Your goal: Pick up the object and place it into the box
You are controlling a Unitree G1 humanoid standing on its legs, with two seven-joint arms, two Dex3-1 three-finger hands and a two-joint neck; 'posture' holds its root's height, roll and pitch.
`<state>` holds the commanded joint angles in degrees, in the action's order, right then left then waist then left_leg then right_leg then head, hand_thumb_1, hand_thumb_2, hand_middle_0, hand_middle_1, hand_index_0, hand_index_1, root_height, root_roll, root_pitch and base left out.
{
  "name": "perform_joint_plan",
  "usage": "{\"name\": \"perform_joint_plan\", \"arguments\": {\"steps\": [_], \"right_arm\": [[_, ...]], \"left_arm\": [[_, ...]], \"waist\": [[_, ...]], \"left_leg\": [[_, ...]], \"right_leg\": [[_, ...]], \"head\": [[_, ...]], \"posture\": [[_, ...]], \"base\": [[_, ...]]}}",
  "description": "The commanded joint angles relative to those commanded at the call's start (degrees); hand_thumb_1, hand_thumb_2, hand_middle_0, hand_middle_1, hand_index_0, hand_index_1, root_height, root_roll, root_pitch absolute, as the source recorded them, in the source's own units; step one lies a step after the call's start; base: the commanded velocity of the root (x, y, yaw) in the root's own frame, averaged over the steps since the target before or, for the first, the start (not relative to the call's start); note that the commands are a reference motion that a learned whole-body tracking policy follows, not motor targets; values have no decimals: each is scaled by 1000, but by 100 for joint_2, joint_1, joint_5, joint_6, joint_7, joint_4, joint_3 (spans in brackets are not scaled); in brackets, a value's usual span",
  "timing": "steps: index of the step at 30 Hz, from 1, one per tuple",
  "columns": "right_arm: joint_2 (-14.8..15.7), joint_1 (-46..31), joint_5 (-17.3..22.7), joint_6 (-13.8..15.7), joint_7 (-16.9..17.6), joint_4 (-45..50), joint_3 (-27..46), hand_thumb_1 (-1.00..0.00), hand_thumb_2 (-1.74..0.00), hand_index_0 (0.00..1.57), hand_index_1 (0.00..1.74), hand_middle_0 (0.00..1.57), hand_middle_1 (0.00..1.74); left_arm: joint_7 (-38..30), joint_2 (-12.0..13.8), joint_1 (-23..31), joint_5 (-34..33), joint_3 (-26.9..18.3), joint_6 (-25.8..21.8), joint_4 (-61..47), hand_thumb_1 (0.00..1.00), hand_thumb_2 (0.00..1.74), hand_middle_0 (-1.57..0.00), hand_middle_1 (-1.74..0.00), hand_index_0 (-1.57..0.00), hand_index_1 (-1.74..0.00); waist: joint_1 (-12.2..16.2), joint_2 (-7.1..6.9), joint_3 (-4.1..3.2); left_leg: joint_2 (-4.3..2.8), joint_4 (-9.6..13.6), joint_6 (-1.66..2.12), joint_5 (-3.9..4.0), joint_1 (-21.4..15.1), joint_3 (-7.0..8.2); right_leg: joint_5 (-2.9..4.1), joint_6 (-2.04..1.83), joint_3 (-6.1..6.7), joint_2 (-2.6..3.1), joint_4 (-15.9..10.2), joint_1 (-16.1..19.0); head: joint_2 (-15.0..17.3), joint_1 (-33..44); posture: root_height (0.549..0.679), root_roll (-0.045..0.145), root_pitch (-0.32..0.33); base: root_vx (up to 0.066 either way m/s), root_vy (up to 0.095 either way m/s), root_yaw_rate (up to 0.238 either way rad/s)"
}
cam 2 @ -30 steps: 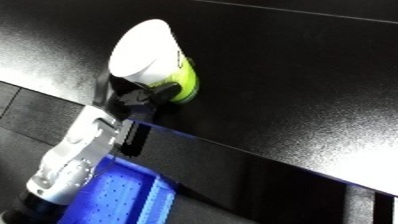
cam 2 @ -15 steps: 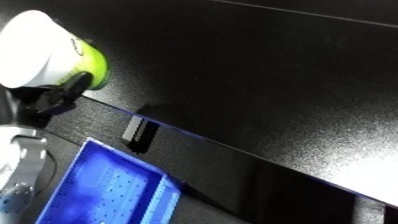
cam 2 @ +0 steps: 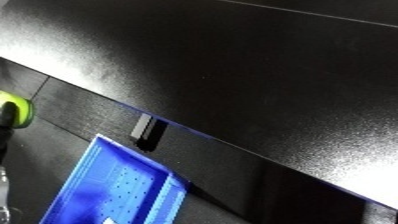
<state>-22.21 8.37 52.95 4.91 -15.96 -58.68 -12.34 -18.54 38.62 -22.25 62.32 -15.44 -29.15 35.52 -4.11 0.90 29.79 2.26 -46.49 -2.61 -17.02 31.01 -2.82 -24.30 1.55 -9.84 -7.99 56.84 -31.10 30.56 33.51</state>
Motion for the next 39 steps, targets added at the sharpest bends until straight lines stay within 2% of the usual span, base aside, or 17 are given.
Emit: {"name": "perform_joint_plan", "arguments": {"steps": [5, 9, 13, 18, 25, 30, 36, 39], "right_arm": [[26, 62, -60, -4, 141, -56, -104, 0, 0, 0, 0, 0, 0], [63, 42, -168, 47, 225, -152, -190, 0, 0, 0, 0, 0, 0], [87, -6, -105, 99, 129, -250, -210, 0, 0, 0, 0, 0, 0], [124, -45, -137, 148, 17, -313, -153, 0, 0, 0, 0, 0, 0], [160, -64, -251, 188, -157, -437, -90, 0, 0, 0, 0, 0, 0], [160, -77, -298, 174, -221, -440, -61, 0, 0, 0, 0, 0, 0], [169, -73, -286, 114, -258, -408, -83, 0, 0, 0, 0, 0, 0], [176, -64, -270, 92, -260, -407, -99, 0, 0, 0, 0, 0, 0]], "left_arm": [[-8, 113, 44, 523, -28, 135, 1061, 900, 1566, -1413, -1566, -1413, -1566], [168, 226, -65, 631, 2, 491, 1808, 900, 1566, -1413, -1566, -1413, -1566], [509, 240, -142, 797, 88, 821, 2416, 900, 1566, -1413, -1566, -1413, -1566], [956, 21, -81, 1175, 184, 1206, 2878, 900, 1566, -1413, -1566, -1413, -1566], [1598, -219, -11, 1281, 308, 1910, 3303, 550, 957, -864, -957, -864, -957], [1873, -222, 9, 1254, 373, 2242, 3608, 300, 522, -471, -522, -471, -522], [2128, -215, -1, 992, 472, 2390, 3858, 0, 0, 0, 0, 0, 0], [2186, -221, 1, 879, 522, 2414, 3922, 0, 0, 0, 0, 0, 0]], "waist": [[17, -91, 0], [37, -179, 0], [81, -262, 0], [115, -334, 0], [143, -442, 0], [174, -493, 0], [185, -531, 0], [181, -535, 0]], "left_leg": [[-7, -6, -7, 30, 52, -11], [-19, 40, -31, 69, 67, -23], [-22, 93, -48, 97, 78, -21], [-29, 162, -52, 122, 90, -14], [-75, 215, -51, 151, 106, -12], [-101, 235, -42, 145, 97, -13], [-109, 295, -30, 152, 57, -19], [-108, 297, -27, 152, 61, -21]], "right_leg": [[-96, 43, -28, 32, 33, 47], [-161, 53, -51, 43, 64, 87], [-180, 50, -49, 69, 29, 116], [-185, 49, -37, 105, -39, 131], [-165, 27, -61, 142, -77, 125], [-154, 14, -63, 160, -123, 144], [-137, 5, -66, 181, -189, 180], [-129, 4, -71, 180, -202, 181]], "head": [[128, 1041], [121, 1681], [17, 2102], [-102, 2422], [-245, 2541], [-260, 2501], [-243, 2444], [-176, 2375]], "posture": [[612, 37, 18], [613, 34, 17], [613, 32, 19], [614, 31, 24], [615, 26, 28], [616, 25, 30], [617, 23, 32], [617, 23, 33]], "base": [[-4, -6, 70], [10, -11, 49], [-2, 0, 27], [-12, 8, 16], [-5, -7, -1], [-1, -1, -4], [4, -8, -6], [-1, -12, -4]]}}
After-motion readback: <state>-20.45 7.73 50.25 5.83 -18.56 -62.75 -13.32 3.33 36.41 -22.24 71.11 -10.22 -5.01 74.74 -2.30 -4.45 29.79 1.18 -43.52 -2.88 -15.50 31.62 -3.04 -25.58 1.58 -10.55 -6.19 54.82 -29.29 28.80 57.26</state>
